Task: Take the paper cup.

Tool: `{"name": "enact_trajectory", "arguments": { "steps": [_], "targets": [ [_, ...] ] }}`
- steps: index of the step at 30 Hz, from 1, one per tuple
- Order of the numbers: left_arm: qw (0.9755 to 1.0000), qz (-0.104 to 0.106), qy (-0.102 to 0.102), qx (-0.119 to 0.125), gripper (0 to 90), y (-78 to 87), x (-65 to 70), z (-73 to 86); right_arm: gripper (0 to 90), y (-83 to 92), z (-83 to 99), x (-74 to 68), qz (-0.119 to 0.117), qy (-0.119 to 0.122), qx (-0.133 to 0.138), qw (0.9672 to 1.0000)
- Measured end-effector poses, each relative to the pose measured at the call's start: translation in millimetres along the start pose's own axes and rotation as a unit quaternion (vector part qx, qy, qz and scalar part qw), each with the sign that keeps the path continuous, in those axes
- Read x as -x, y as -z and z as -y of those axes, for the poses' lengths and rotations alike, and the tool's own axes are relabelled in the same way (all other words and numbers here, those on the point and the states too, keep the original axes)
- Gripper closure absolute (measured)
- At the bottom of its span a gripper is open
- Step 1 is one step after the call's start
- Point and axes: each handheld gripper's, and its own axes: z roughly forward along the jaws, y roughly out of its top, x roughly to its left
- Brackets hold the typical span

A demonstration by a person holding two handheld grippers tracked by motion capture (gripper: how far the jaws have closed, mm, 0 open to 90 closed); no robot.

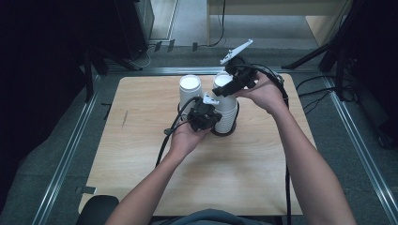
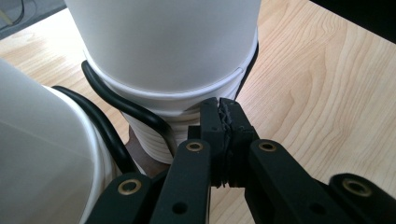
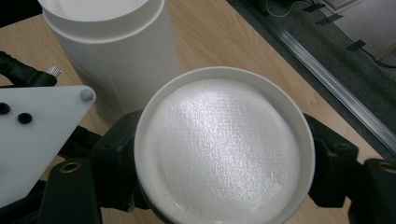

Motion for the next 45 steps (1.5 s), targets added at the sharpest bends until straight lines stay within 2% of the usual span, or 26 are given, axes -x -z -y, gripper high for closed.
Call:
{"name": "enact_trajectory", "arguments": {
  "steps": [5,6,7,8,15,17,21,25,26,28,29,30,34,36,38,42,45],
  "targets": [
    [1.0,-0.002,0.002,-0.001,88.5,-0.5,-0.5,-0.7,26.0,2.3,-2.0,-1.8,0.011,-0.011,0.01,0.9998],
    [1.0,0.0,0.003,-0.001,87.8,-0.5,-0.5,-0.9,26.0,10.8,-5.4,-1.1,0.008,-0.018,0.036,0.9992],
    [1.0,0.002,0.003,-0.001,87.8,-0.4,-0.4,-0.8,26.0,10.8,-5.4,-1.1,0.008,-0.018,0.036,0.9992],
    [1.0,0.004,0.004,0.0,85.3,-0.6,-0.3,-0.8,25.9,14.7,-8.8,-2.2,0.008,-0.008,0.031,0.9994],
    [0.9999,0.01,0.004,-0.004,82.5,0.8,-2.5,-0.5,25.5,27.4,-20.0,-4.9,0.005,-0.003,0.031,0.9995],
    [0.9998,0.02,0.006,-0.004,81.2,2.1,-4.6,0.0,25.5,37.5,-26.7,-5.7,0.007,-0.005,0.036,0.9993],
    [0.9996,0.026,0.003,-0.004,77.7,3.8,-6.2,0.6,25.4,48.8,-33.1,-6.1,0.005,-0.005,0.044,0.999],
    [0.9992,0.038,0.008,0.0,75.6,6.8,-8.8,1.2,25.3,70.5,-42.9,-8.9,0.005,0.0,0.054,0.9985],
    [0.9992,0.038,0.008,0.0,75.0,6.8,-8.8,1.2,25.3,70.5,-42.9,-8.9,0.005,0.0,0.054,0.9985],
    [0.9991,0.043,0.004,0.0,73.6,8.8,-8.8,1.5,25.3,83.1,-44.7,-12.0,0.004,0.006,0.056,0.9984],
    [0.9991,0.043,0.004,0.0,72.8,8.8,-8.8,1.5,25.3,83.1,-44.7,-12.0,0.004,0.006,0.056,0.9984],
    [0.9989,0.046,0.003,-0.002,71.6,10.0,-9.1,1.8,25.3,91.6,-43.9,-13.3,0.0,0.008,0.06,0.9982],
    [0.9985,0.055,0.002,-0.005,68.4,11.9,-9.5,2.3,25.2,104.3,-38.6,-17.2,-0.01,0.011,0.059,0.9982],
    [0.9981,0.06,-0.007,-0.005,66.5,15.2,-9.4,3.6,25.2,108.5,-33.9,-18.9,-0.018,0.013,0.06,0.9979],
    [0.9974,0.069,-0.017,-0.008,64.2,18.5,-10.2,5.2,25.1,111.9,-28.2,-20.7,-0.025,0.014,0.062,0.9977],
    [0.9964,0.083,-0.016,-0.006,60.7,23.0,-12.1,7.5,25.1,115.5,-18.0,-22.6,-0.035,0.016,0.063,0.9973],
    [0.9953,0.096,-0.015,-0.003,58.0,27.8,-14.3,9.3,25.0,116.9,-3.0,-26.1,-0.049,0.017,0.069,0.9963]
  ]
}}
